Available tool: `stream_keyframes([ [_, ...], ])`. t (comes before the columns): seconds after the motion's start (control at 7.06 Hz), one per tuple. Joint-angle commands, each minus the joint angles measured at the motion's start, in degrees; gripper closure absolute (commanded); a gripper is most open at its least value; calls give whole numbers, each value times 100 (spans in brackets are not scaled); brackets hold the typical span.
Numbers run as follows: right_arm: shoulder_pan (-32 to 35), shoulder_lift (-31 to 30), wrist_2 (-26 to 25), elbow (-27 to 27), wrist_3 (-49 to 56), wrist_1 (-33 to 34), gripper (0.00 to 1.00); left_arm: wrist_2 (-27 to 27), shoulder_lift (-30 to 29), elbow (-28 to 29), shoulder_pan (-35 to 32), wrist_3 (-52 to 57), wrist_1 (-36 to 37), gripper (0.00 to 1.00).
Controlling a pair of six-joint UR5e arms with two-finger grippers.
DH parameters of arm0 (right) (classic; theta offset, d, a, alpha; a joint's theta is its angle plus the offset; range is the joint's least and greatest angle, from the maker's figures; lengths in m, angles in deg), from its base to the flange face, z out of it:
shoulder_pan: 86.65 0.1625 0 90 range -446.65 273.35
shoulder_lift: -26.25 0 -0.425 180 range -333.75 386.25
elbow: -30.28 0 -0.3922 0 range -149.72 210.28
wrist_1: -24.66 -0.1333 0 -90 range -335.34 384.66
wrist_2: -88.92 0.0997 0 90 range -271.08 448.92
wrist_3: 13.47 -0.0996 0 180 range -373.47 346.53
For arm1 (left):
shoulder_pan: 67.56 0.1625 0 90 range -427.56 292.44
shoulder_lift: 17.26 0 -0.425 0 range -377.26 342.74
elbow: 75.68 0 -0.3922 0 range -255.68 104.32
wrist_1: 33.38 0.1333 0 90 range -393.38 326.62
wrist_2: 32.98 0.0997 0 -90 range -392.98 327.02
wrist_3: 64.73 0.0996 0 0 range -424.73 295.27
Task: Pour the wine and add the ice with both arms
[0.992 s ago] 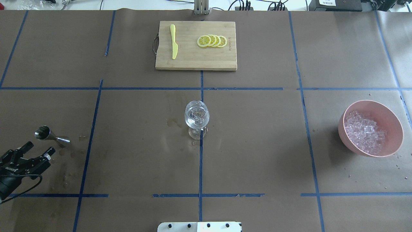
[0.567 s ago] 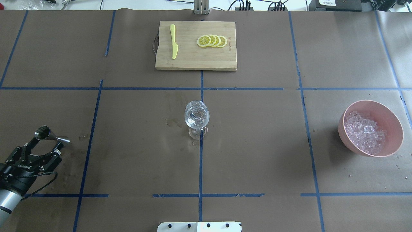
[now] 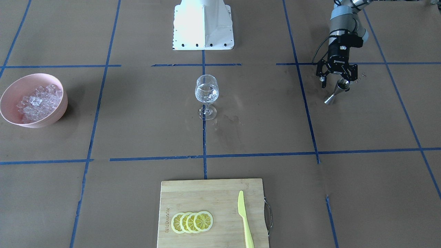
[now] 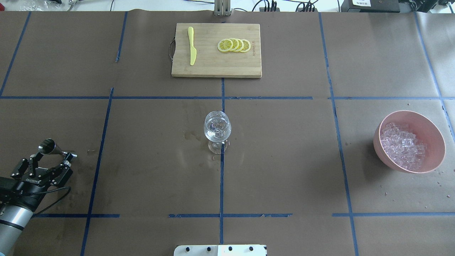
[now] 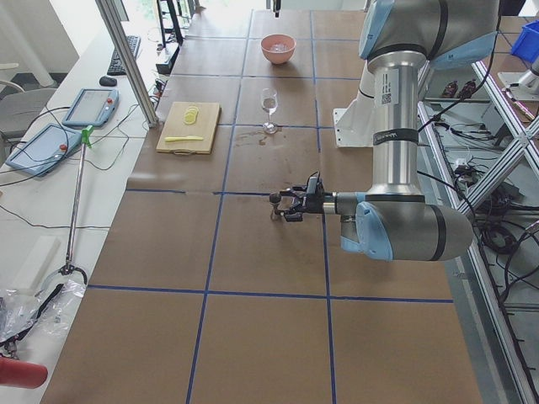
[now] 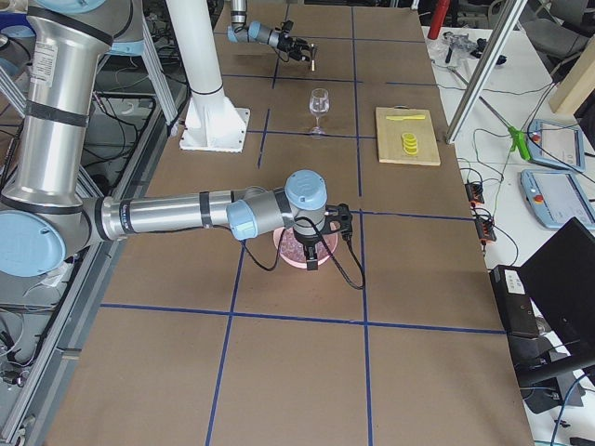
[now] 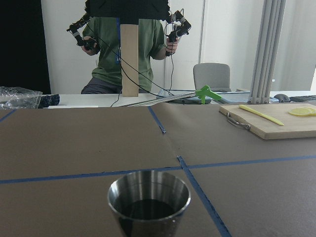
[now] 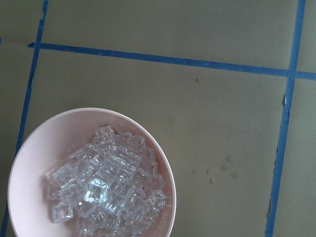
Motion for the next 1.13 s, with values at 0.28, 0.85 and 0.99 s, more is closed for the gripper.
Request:
stream_keyframes([
  [0.28, 6, -2, 5, -23, -6, 0, 0, -33, -205, 337, -173, -2, 16, 10],
  [0.85, 6, -2, 23, -32, -6, 0, 0, -191, -303, 443, -182, -2, -2, 44],
  [0.99, -3, -2, 23, -32, -6, 0, 0, -243, -311, 435, -182, -2, -28, 62],
])
